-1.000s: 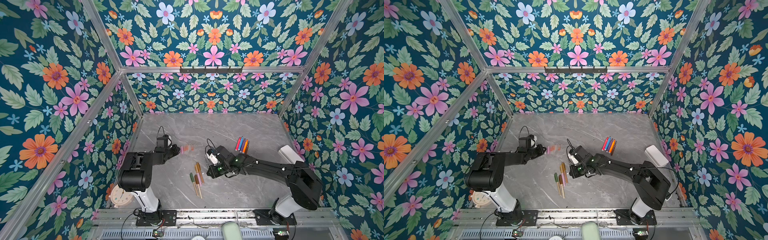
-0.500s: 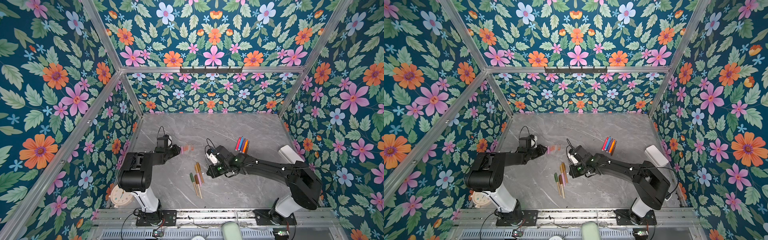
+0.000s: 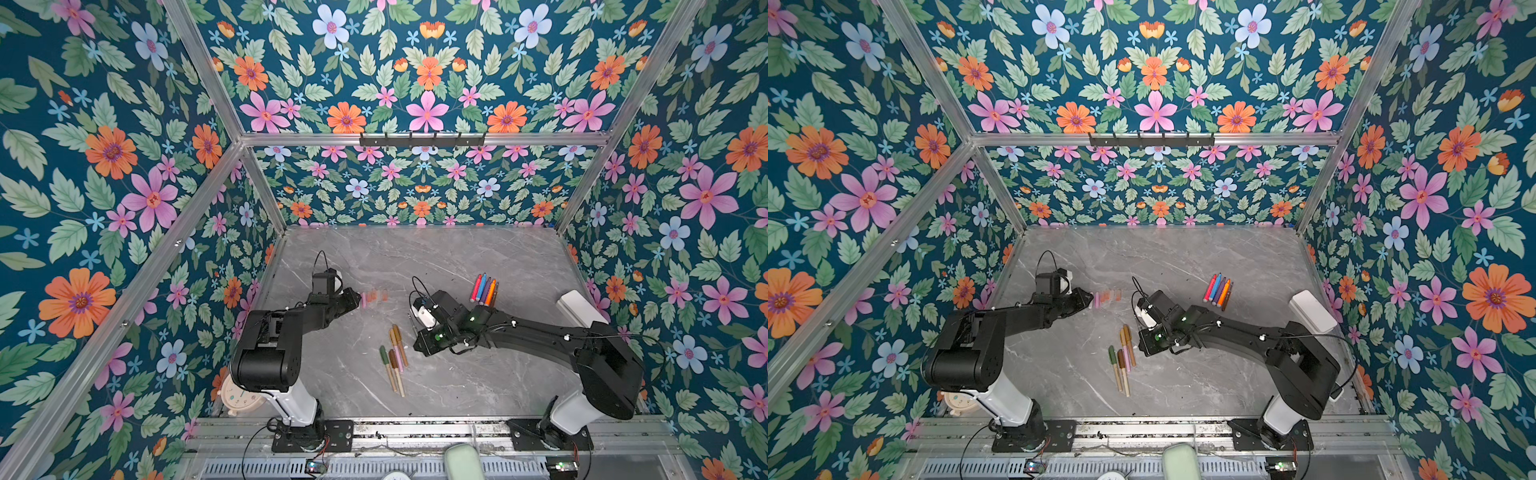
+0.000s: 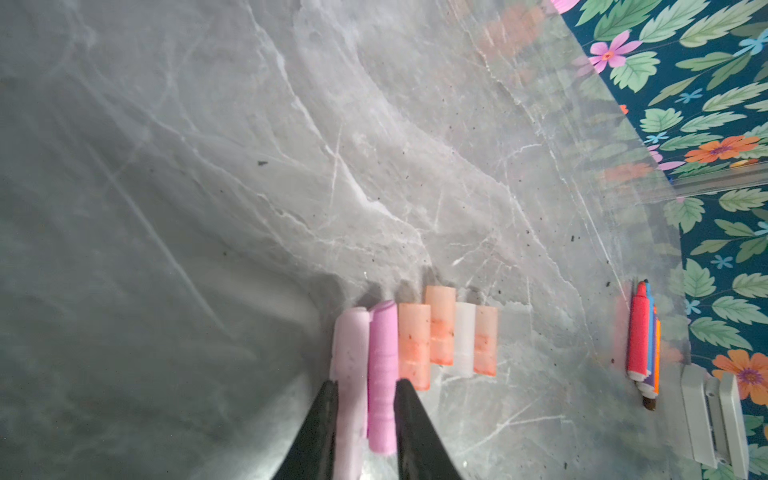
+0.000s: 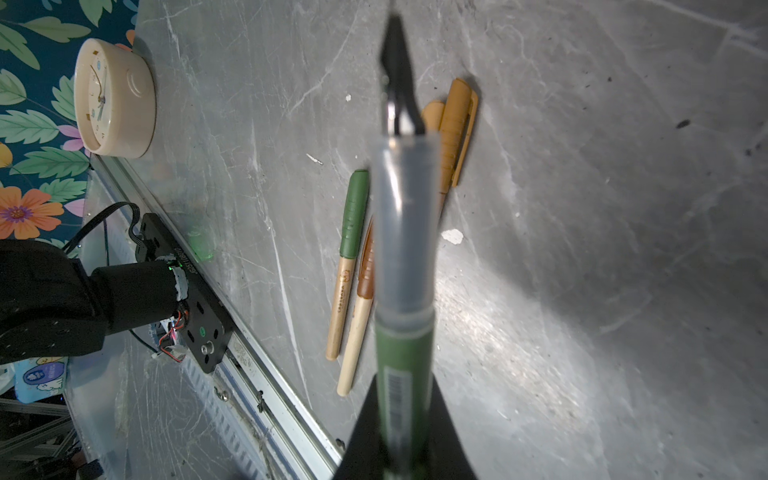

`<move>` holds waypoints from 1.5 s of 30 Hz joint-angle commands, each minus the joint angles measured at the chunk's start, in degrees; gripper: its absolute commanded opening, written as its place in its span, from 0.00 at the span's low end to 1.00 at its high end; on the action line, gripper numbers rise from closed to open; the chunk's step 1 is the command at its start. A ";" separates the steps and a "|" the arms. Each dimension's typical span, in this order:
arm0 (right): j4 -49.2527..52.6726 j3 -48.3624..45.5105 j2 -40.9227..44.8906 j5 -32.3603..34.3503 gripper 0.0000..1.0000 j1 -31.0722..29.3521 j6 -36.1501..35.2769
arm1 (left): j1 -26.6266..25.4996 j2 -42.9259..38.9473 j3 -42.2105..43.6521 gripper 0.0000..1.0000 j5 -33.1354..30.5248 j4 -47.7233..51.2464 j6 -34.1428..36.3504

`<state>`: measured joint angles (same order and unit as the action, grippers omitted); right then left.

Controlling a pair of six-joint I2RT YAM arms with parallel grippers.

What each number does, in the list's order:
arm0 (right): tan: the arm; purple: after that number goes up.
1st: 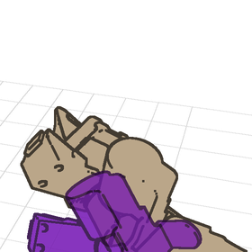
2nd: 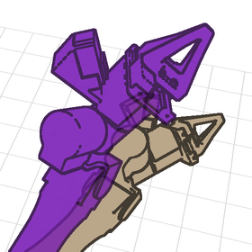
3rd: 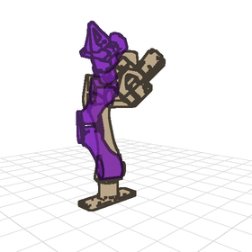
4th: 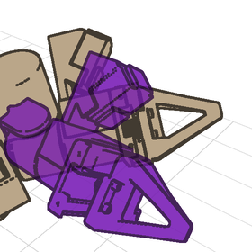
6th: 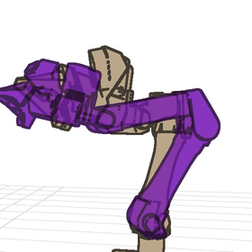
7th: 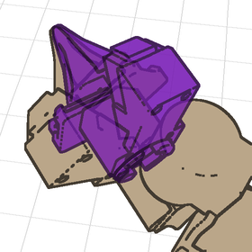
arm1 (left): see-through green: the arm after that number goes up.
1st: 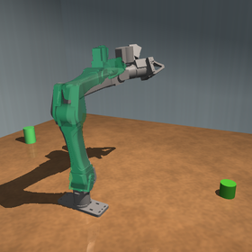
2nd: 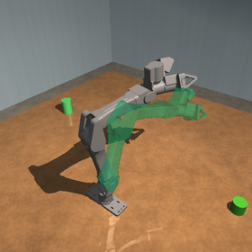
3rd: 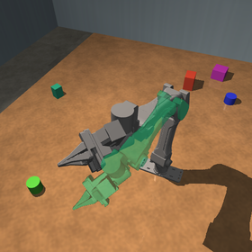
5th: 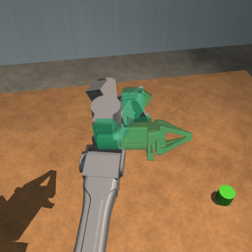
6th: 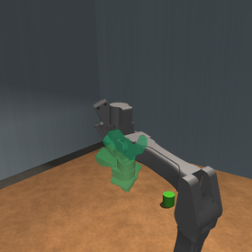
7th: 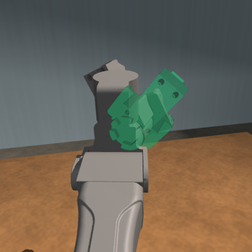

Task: Open the pen caps
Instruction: 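Lower the left gripper and release the pink cap beside the other caps, then carry the uncapped green pen beside the brown pen and release it with the right gripper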

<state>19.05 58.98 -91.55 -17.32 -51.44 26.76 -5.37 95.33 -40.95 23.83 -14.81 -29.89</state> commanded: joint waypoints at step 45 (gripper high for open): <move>7.75 -2.11 7.27 3.96 0.00 14.32 -2.35 | -0.70 -8.40 3.70 0.29 2.62 -5.17 -3.78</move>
<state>23.66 57.65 -86.30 -14.61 -41.01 25.32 -6.04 88.95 -38.50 26.61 -16.82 -32.97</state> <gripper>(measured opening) 0.120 0.285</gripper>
